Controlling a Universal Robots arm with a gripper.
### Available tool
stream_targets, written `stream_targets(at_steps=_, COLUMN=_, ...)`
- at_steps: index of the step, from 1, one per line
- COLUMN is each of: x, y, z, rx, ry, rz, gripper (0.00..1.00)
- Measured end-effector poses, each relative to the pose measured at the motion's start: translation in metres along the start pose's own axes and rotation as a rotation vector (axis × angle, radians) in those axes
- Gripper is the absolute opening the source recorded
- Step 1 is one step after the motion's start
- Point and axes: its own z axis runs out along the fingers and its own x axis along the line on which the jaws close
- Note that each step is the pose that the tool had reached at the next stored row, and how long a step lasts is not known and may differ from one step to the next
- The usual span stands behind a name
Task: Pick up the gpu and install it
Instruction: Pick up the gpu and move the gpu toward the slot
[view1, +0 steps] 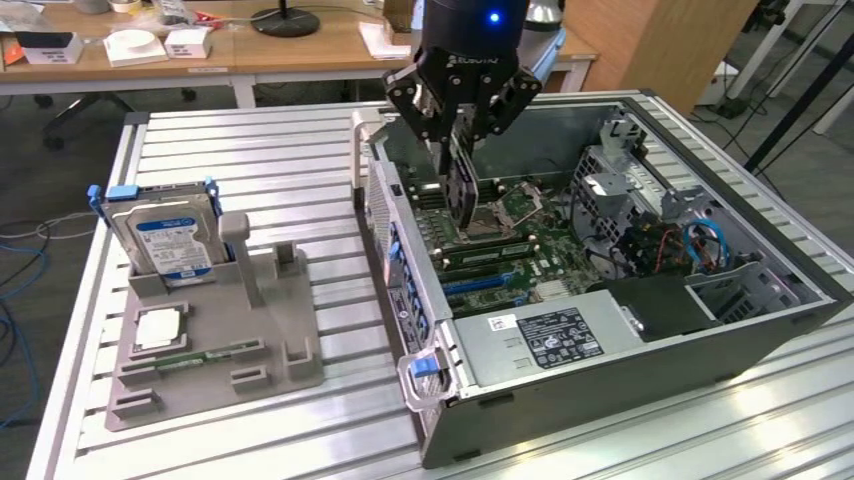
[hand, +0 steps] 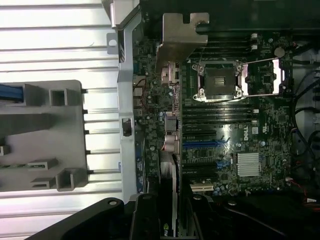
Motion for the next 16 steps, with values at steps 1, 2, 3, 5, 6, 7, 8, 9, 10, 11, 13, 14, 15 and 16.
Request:
stream_targets(at_steps=1, x=-0.002, y=0.0001, z=0.0001, rx=0.0, ry=-0.0001, rz=0.0, gripper=0.27)
stream_targets(at_steps=2, x=-0.003, y=0.0002, z=0.0001, rx=0.0, ry=0.0, rz=0.0, gripper=0.27)
stream_targets(at_steps=3, x=-0.004, y=0.0002, z=0.0001, rx=0.0, ry=0.0, rz=0.0, gripper=0.27)
stream_targets(at_steps=5, x=-0.005, y=0.0003, z=0.0002, rx=-0.0001, ry=0.0, rz=0.0, gripper=0.27)
stream_targets(at_steps=6, x=-0.006, y=0.0004, z=0.0002, rx=0.0, ry=0.0, rz=0.0, gripper=0.27)
stream_targets(at_steps=7, x=-0.007, y=0.0005, z=0.0002, rx=-0.0001, ry=0.0, rz=0.0, gripper=0.27)
stream_targets(at_steps=8, x=-0.008, y=0.0005, z=0.0003, rx=-0.0001, ry=-0.0001, rz=0.0, gripper=0.27)
stream_targets(at_steps=9, x=-0.01, y=0.0006, z=0.0003, rx=-0.0001, ry=0.0, rz=0.0, gripper=0.27)
stream_targets(at_steps=10, x=-0.029, y=0.0018, z=0.0008, rx=0.0, ry=0.0, rz=0.0, gripper=0.27)
stream_targets(at_steps=11, x=-0.03, y=0.0019, z=0.0008, rx=0.0, ry=0.0, rz=0.0, gripper=0.27)
stream_targets(at_steps=13, x=-0.035, y=0.0022, z=0.001, rx=-0.0001, ry=0.0, rz=0.0, gripper=0.27)
stream_targets(at_steps=14, x=-0.047, y=0.003, z=0.0014, rx=0.0, ry=-0.0001, rz=0.0, gripper=0.27)
stream_targets(at_steps=15, x=-0.048, y=0.0031, z=0.0014, rx=0.0, ry=0.0, rz=0.0, gripper=0.27)
stream_targets(at_steps=16, x=-0.049, y=0.0031, z=0.0014, rx=0.0, ry=0.0, rz=0.0, gripper=0.27)
